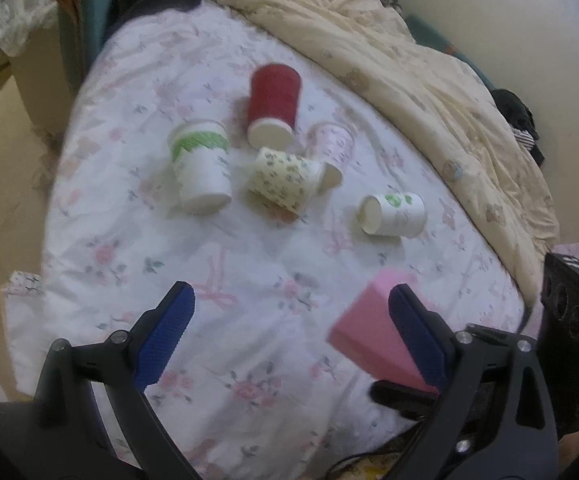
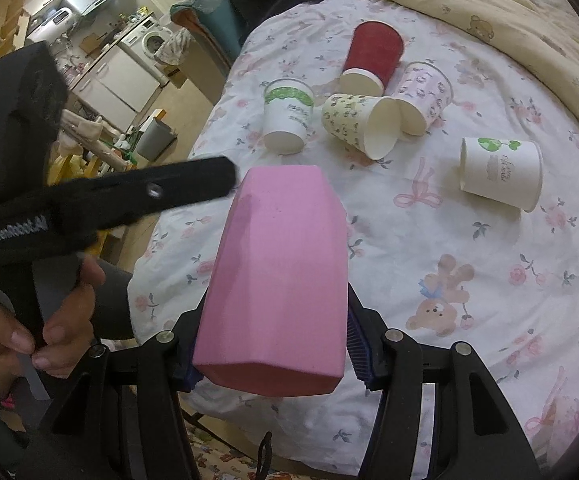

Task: Flip cup upside down
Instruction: 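Lower the pink cup opening-down onto the bed with the right tool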

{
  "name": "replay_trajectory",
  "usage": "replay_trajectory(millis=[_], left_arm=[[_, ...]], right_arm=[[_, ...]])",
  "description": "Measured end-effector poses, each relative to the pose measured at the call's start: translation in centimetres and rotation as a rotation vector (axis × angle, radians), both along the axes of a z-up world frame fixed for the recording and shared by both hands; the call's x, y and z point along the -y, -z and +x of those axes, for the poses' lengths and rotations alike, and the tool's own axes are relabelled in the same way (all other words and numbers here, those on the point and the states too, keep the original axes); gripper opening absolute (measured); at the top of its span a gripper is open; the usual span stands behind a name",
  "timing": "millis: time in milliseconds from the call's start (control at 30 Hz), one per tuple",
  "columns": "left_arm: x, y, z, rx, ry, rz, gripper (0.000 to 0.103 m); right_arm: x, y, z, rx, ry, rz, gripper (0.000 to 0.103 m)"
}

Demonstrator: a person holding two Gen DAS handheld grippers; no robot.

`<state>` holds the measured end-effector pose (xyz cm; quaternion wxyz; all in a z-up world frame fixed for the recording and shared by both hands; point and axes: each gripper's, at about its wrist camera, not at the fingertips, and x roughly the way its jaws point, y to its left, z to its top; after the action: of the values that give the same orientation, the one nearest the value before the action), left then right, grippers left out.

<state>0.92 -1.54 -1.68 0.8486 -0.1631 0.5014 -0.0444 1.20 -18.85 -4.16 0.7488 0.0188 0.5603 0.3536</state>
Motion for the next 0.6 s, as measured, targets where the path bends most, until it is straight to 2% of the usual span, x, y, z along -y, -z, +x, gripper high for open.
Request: replay_trajectory(millis=[133, 300, 433, 500, 600], left_arm=[[-1.1, -0.1, -0.3, 0.009, -0.059, 0.111, 0.096], [-2.4, 0.7, -0.8, -0.027, -0.097, 0.209, 0.096], [-3.3, 1.5, -1.0, -0.067, -0.124, 0.254, 0.097], [-4.2, 1.9, -1.2, -0.095, -0.155, 0.253, 0.103], [-4.9, 2.3, -1.3, -0.124, -0.179, 0.243, 0.103]], right_arm=[[1.0, -0.5, 0.4, 0.009, 0.029, -0.034, 0.059], [1.4, -0.9, 1.8, -0.019, 0.032, -0.101, 0.059], [1.4, -0.8, 3.5, -0.072, 0.021, -0.143, 0.059], [1.1, -0.2, 4.7, -0.114, 0.013, -0.168, 0.059], [0.1, 1.1, 6.3, -0.170, 0.000, -0.214, 0.059]])
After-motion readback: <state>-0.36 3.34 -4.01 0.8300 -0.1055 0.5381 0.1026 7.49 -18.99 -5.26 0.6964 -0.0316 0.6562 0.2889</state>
